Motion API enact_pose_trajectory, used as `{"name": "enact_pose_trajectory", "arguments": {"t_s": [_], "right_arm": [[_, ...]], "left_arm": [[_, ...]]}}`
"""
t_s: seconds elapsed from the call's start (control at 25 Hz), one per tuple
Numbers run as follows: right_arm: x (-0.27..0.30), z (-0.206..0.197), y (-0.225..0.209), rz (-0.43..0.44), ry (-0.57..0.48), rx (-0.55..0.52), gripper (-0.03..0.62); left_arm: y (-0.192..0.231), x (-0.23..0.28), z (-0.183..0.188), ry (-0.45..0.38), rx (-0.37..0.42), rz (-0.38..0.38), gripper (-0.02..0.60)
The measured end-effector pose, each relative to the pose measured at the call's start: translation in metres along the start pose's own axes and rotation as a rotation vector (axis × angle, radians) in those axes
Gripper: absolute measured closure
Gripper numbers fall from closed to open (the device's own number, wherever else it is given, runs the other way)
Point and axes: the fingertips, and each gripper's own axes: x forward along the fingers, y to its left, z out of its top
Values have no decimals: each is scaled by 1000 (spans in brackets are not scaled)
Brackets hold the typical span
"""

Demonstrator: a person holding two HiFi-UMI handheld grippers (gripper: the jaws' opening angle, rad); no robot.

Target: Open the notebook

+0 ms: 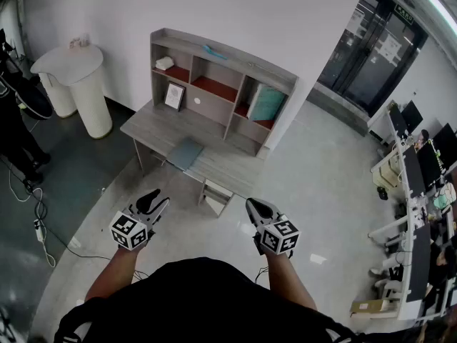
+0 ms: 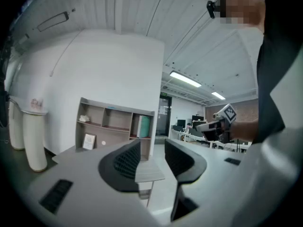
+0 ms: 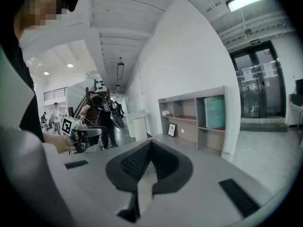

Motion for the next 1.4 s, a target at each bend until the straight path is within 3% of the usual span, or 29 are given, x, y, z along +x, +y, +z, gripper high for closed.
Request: {"name": "enact_pose_trajectory", "arguments": {"t_s": [0.24,0.68,1.12,1.4], "right_arm": [[6,16,-6,-34,-20,-19,592],[18,-9,6,-29,63,39,592],[42,-14,-2,42,86,35,592],[67,-22,-37,80,111,59,592]], "left_arm": [[18,-2,-4,29,-31,16,439],[34,-4,-13,54,-89,11,453],[41,-5,-9,57,-71,77,460],[47,24,-22,101,-82,119,463]]}}
